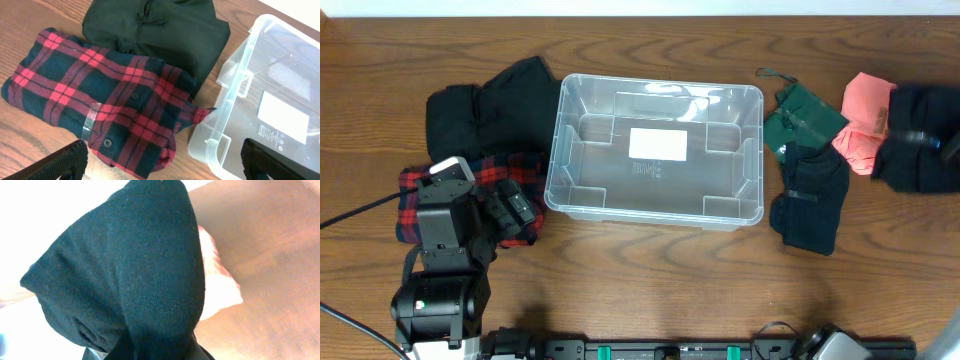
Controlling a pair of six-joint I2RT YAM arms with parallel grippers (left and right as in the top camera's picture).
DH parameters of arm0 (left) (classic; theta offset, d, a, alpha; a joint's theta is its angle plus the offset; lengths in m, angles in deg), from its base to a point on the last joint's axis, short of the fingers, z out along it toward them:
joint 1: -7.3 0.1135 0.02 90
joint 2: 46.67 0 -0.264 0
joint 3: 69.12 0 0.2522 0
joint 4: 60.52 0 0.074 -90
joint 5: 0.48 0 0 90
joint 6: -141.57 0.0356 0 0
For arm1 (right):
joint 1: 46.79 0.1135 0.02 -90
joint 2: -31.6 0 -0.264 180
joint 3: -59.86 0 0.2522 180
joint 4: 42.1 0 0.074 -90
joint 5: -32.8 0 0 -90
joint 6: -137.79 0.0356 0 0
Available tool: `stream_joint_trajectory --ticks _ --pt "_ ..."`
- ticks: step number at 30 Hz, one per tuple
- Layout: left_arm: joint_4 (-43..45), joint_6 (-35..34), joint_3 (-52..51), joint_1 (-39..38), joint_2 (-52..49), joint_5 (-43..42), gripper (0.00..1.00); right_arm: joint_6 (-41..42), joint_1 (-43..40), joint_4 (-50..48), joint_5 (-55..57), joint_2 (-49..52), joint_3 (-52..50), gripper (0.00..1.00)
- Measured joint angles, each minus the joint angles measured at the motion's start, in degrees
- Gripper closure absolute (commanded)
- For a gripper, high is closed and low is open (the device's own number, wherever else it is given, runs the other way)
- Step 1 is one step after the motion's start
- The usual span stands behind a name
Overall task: Pack container
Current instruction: 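Carry the black garment into the bin and release it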
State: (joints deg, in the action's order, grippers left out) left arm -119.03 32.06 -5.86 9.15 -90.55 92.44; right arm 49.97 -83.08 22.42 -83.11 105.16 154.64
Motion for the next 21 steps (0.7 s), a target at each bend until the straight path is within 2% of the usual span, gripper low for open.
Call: stream_joint_trajectory --ticks 4,8,16,21 --pt "0.0 0.0 0.0 0.0 0.0 0.0 0.02 6.1 11.2 0.3 -1.4 -6.9 3.3 0.99" --pt "0.0 0.0 0.0 0.0 0.0 0.0 0.02 13.2 22.8 -0.5 -0.2 -7.6 3.3 0.99" --pt "0.0 0.0 0.0 0.0 0.0 0.0 0.02 24.8 44.8 -6.6 10.3 2.3 3.2 0.99" --pt "0.0 0.0 0.0 0.0 0.0 0.0 0.02 29.9 52.9 -8.5 16.0 11.6 3.2 0.99"
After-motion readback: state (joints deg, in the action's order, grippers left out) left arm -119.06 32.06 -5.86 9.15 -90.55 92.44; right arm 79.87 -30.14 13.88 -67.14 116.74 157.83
